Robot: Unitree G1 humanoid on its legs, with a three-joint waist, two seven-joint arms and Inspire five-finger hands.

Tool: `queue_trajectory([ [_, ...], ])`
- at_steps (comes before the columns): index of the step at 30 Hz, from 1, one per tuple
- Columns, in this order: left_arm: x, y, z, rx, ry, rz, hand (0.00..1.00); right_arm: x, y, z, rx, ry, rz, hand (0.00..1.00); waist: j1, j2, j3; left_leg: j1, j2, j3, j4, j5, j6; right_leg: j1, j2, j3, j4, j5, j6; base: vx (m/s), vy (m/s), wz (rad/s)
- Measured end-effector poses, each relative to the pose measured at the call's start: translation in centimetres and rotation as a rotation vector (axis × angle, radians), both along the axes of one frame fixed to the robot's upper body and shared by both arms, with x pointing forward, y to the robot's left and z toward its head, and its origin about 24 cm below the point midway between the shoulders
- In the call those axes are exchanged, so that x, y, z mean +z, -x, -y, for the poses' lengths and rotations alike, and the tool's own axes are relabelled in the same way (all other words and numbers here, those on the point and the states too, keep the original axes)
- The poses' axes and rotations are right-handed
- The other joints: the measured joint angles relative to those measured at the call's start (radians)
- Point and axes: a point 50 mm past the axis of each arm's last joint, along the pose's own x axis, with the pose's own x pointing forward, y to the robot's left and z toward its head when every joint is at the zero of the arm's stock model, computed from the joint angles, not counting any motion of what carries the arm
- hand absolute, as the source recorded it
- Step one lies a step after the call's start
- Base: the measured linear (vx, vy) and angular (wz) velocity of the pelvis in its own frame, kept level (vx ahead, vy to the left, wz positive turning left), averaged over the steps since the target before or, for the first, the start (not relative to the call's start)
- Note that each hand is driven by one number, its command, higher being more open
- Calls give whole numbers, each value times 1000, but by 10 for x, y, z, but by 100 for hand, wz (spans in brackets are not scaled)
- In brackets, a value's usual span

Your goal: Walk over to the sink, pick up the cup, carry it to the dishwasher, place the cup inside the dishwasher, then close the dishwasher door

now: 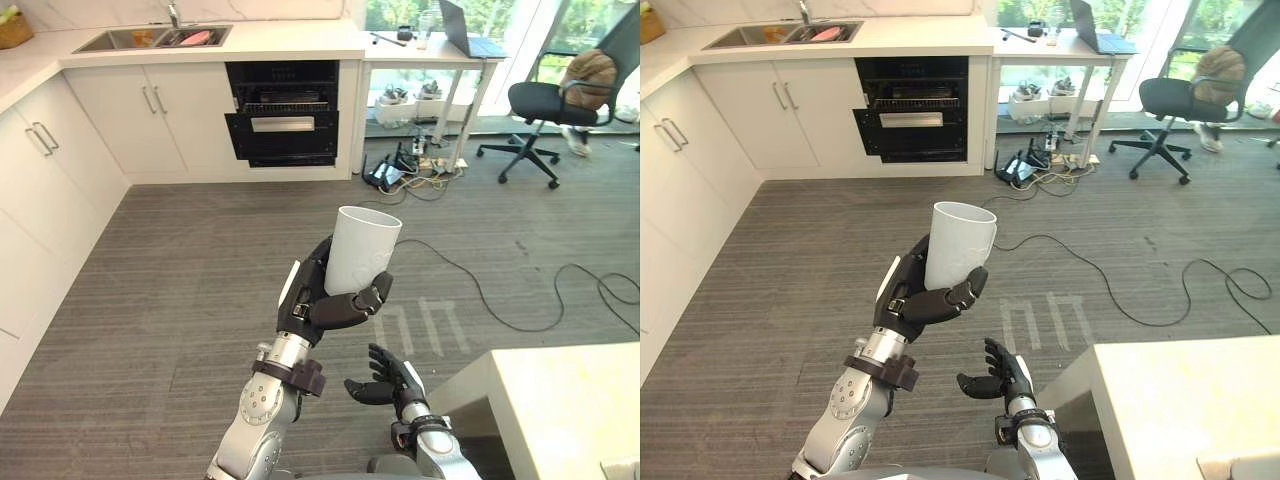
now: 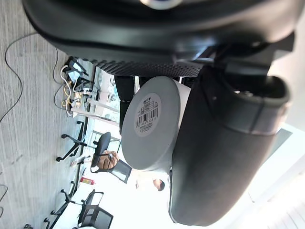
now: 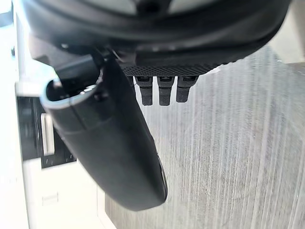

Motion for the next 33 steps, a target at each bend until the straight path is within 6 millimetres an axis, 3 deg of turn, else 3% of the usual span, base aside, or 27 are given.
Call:
queue_trajectory([
  [6,-3,3,-1,14,10,-19,30,3,-2,9,18,53,23,90,-1,0,-4,11,18,-23,-35,6,-16,40,16,-23,-74,17,-10,80,-49,8],
  [7,-13,7,-20,106,4,-67,30,-11,18,13,9,65,-65,90,-3,-9,-46,13,26,-67,-127,101,-26,76,30,-57,-192,113,-25,0,0,0],
  [13,-12,6,-19,110,9,-68,30,-12,20,14,3,65,-69,90,-4,-2,-46,26,30,-39,-128,98,-27,73,35,-30,-196,117,-24,0,1,-12],
  [17,-14,6,-13,99,24,-81,30,-17,32,17,-24,65,-102,90,-32,4,-49,32,33,-35,-136,98,-27,97,35,-37,-239,137,-23,3,-1,-2],
  [21,-30,4,-10,91,-3,-146,30,-20,42,26,-112,59,-135,90,-38,8,-51,51,36,-41,-151,102,-32,137,36,-53,-289,156,-24,12,-19,5],
  [23,-43,4,-14,109,-32,-207,30,-19,38,29,-153,58,-125,90,-38,13,-54,52,35,-47,-172,117,-38,143,36,-63,-298,159,-26,-19,-38,17],
  [27,-50,5,-18,115,-60,-242,30,-15,27,32,-197,50,-95,90,-28,17,-52,41,30,-100,-202,149,-39,142,29,-123,-293,151,-30,-25,-34,47],
  [31,-47,2,-26,165,-53,-234,30,-9,13,33,-218,29,-58,90,-4,27,-28,2,28,-128,-131,109,-55,145,17,-182,-242,114,-30,-62,-20,54],
  [33,-44,0,-27,180,-38,-221,30,-5,10,37,-231,36,-35,90,-4,42,-4,-59,71,-51,-26,73,-62,152,8,-251,-206,85,-29,-79,-16,91],
])
